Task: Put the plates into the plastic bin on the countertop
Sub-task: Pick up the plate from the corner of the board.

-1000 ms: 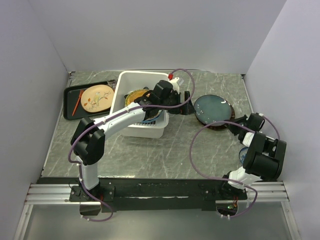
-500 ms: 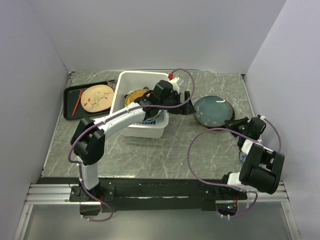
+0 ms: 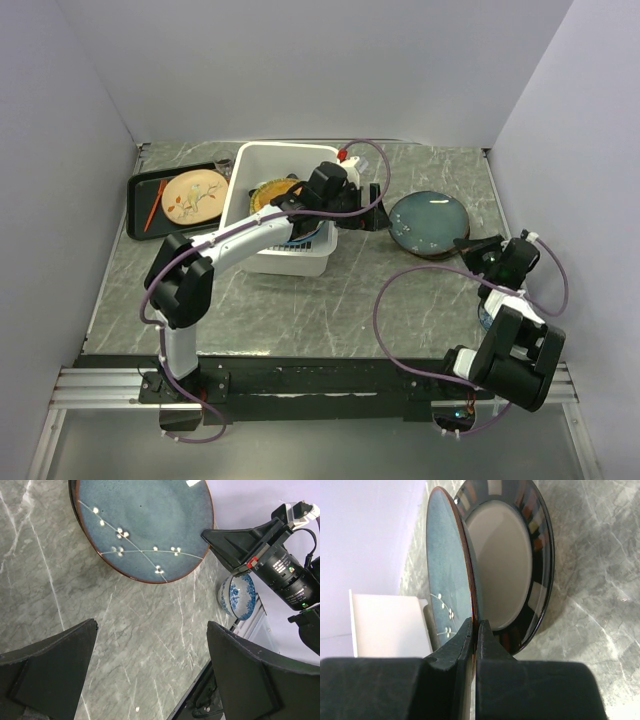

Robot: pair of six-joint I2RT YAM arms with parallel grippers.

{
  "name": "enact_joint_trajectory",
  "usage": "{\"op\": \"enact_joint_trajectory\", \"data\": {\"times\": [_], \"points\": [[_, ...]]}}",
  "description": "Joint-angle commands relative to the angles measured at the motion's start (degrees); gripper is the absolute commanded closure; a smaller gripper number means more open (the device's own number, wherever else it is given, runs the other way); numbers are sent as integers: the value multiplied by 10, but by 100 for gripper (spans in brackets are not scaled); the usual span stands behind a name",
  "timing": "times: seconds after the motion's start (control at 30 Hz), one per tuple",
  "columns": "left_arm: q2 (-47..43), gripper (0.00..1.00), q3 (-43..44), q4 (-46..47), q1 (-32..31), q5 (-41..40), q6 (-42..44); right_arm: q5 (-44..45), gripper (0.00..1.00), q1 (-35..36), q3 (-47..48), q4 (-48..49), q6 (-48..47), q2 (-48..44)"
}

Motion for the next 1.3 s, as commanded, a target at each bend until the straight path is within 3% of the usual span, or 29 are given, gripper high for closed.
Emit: {"op": "enact_joint_trajectory", "data": {"times": [0.0, 1.27], "points": [[6, 4, 23, 31, -1, 17, -2, -66, 100, -13, 4, 113, 50, -33], [8, 5, 31, 30, -1, -3, -8, -181, 100, -31, 38, 106, 116, -153]]}}
